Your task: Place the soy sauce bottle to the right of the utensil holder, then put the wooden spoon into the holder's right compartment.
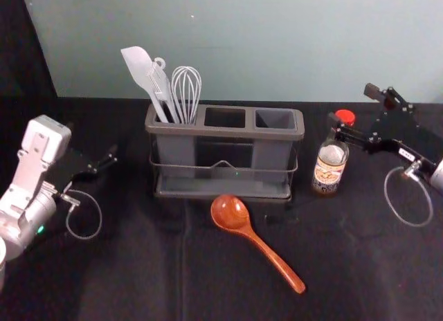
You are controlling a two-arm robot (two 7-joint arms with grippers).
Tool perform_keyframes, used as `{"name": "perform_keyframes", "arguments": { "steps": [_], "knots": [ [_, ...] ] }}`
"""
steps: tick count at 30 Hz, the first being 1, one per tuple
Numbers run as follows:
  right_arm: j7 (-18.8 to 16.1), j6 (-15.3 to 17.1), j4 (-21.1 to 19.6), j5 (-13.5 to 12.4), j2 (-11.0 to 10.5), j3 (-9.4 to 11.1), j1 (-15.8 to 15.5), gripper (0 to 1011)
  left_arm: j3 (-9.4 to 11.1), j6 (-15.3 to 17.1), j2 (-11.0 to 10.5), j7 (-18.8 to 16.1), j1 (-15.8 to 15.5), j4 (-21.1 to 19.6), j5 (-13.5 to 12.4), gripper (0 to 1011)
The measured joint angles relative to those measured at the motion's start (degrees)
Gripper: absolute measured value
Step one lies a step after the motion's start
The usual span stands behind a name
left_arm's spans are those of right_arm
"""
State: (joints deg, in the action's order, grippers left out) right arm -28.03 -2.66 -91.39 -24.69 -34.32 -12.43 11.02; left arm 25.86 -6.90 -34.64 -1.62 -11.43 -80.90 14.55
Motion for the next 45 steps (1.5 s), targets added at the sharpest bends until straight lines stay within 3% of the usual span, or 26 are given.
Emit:
{"name": "perform_keyframes", "arguments": {
  "steps": [5, 9, 13, 18, 22, 23, 27, 28, 32, 36, 45],
  "knots": [
    [0.24, 3.82, -6.63, -0.42, -1.71, 0.11, -2.02, 1000, 0.0, 0.0, 0.0, 0.0, 0.0, 0.0, 0.0, 1005],
    [0.22, 7.43, -10.76, -0.47, -2.68, -1.49, -2.59, 1002, 0.0, 0.0, 0.0, 0.0, 0.0, 0.0, 0.0, 1005],
    [0.38, 12.46, -14.07, 0.31, -3.41, -4.46, -2.1, 1000, 0.0, 0.0, 0.0, 0.0, 0.0, 0.0, 0.0, 1005],
    [0.96, 20.95, -16.45, 1.94, -2.85, -10.32, 0.7, 1000, 0.0, 0.0, 0.0, 0.0, 0.0, 0.0, 0.0, 1005],
    [3.14, 30.16, -16.07, 4.08, -0.07, -15.41, 4.16, 1000, 0.0, 0.0, 0.0, 0.0, 0.0, 0.0, 0.0, 1005],
    [3.14, 30.16, -16.07, 4.08, -0.07, -15.41, 4.16, 1000, 0.0, 0.0, 0.0, 0.0, 0.0, 0.0, 0.0, 1005],
    [5.95, 38.62, -13.73, 6.01, 4.1, -18.79, 7.08, 1002, 0.0, 0.0, 0.0, 0.0, 0.0, 0.0, 0.0, 1005],
    [5.95, 38.62, -13.73, 6.01, 4.1, -18.79, 7.08, 1000, 0.0, 0.0, 0.0, 0.0, 0.0, 0.0, 0.0, 1005],
    [8.25, 43.4, -10.79, 7.85, 7.67, -20.67, 8.53, 1000, 0.0, 0.0, 0.0, 0.0, 0.0, 0.0, 0.0, 1005],
    [9.65, 45.69, -8.11, 9.21, 10.02, -21.77, 9.2, 1002, 0.0, 0.0, 0.0, 0.0, 0.0, 0.0, 0.0, 1005],
    [11.38, 48.72, -4.43, 10.75, 13.2, -22.15, 9.52, 1000, 0.0, 0.0, 0.0, 0.0, 0.0, 0.0, 0.0, 1005]
  ]
}}
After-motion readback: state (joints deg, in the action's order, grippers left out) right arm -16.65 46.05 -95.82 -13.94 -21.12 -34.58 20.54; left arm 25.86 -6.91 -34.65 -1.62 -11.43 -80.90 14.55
